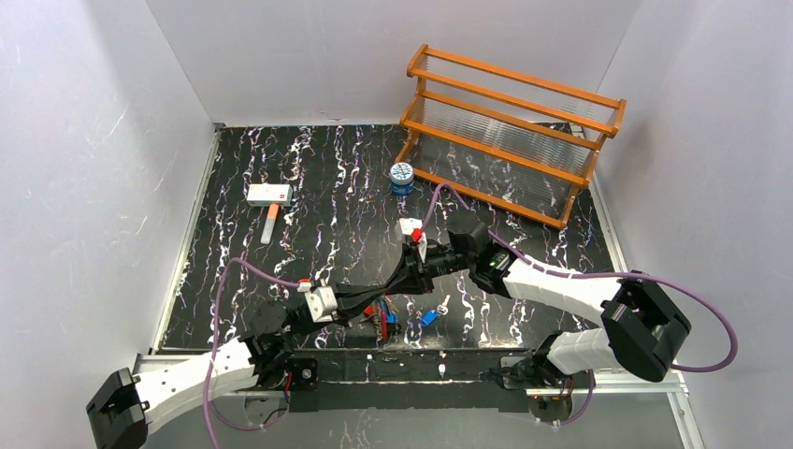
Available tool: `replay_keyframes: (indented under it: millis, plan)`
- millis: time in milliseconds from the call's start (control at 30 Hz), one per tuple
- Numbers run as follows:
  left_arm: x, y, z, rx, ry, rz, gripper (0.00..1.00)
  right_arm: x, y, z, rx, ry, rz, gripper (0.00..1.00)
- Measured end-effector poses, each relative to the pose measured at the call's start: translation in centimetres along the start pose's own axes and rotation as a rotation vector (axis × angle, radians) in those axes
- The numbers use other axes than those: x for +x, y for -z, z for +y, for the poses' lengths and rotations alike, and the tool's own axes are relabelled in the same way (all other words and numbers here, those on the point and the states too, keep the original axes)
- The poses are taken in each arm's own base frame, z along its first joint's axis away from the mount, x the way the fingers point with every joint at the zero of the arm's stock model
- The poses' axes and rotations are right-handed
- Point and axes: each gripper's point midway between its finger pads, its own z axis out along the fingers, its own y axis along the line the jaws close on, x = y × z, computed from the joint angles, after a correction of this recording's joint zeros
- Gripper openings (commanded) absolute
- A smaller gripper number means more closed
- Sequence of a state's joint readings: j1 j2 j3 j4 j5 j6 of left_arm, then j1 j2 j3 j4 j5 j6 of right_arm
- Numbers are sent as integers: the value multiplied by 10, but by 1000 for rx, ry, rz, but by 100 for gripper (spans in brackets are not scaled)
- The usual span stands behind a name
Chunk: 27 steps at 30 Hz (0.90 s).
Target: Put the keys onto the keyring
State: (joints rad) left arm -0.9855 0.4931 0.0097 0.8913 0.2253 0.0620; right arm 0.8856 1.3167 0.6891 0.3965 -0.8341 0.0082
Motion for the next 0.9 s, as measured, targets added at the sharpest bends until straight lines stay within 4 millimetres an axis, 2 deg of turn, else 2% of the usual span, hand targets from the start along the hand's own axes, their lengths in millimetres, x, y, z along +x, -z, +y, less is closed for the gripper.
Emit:
replay_keyframes:
  millis: [133,367,467,700,900]
  plan:
    - [-1,0,0,1,1,-5,0,0,0,3,-21,2,-1,22]
    - [-1,0,-1,5,3,-3,0,3,5,8,-26,62,1,42]
    - [-3,0,-1,4,1,-10,0,-1,13,12,3,115,-11,47]
    - [-3,0,-1,4,1,-11,0,-24,27,17,64,240,-86,45]
    - [-4,0,-1,4,3,-14,0,-23,21,9,75,214,-95,42]
